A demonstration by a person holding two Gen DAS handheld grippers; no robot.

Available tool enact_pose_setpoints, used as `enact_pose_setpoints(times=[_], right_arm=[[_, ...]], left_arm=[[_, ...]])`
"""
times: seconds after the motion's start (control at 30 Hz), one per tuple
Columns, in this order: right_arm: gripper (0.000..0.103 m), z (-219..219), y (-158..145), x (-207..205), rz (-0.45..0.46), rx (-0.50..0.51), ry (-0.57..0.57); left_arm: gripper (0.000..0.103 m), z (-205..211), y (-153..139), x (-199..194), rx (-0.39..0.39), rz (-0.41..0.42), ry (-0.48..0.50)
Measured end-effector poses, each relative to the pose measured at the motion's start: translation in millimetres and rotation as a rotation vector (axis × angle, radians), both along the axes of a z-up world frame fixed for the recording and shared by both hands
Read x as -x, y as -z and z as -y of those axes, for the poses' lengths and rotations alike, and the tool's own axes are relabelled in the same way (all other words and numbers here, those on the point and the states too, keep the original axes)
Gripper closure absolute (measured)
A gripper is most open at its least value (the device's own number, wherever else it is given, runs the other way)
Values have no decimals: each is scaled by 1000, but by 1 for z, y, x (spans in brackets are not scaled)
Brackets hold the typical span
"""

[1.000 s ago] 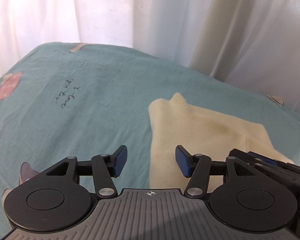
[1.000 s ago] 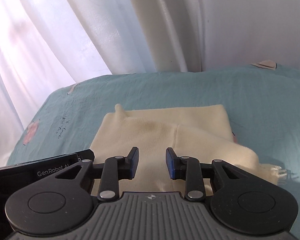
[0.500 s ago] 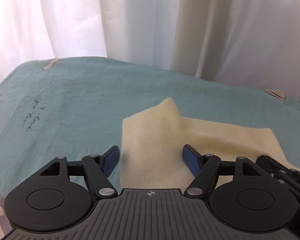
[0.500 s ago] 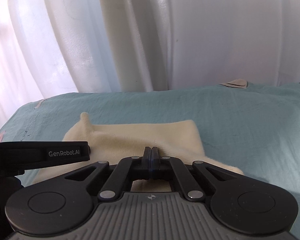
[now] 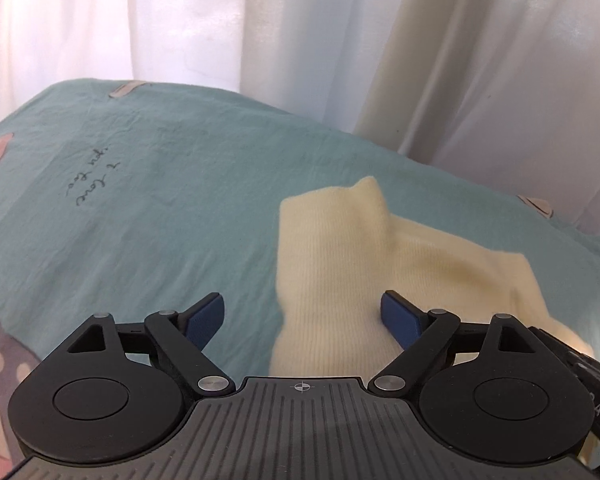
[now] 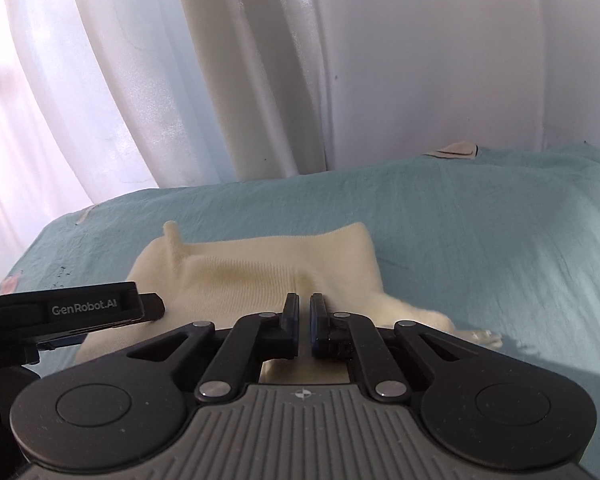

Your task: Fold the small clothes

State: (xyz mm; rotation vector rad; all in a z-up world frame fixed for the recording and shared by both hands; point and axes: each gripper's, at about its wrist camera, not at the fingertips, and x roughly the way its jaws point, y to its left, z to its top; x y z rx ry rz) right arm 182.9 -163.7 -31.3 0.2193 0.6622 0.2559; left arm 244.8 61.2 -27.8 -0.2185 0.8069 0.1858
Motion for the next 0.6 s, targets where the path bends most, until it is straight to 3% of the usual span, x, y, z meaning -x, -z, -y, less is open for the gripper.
enact_pose_setpoints(times=[0.13, 0.17, 0.27, 0.37, 0.53, 0.6], right_arm=[[93, 36, -8, 73, -35, -86, -65], [86, 44, -8, 89, -57, -107, -81], [39, 59, -3, 121, -150, -119, -73], [40, 69, 11, 129, -225, -239, -97], [61, 65, 27, 113, -296, -437, -72], [89, 56, 31, 106, -341, -435, -56]], left_arm=[[11, -12, -12, 76, 40, 20, 48], [11, -14, -13, 93, 49, 13, 55], [11, -17, -16, 141, 45, 11, 56], [12, -15, -15, 169, 57, 15, 71], [14, 8, -6, 175, -7, -9, 164], [14, 16, -2, 172, -30, -10, 183]])
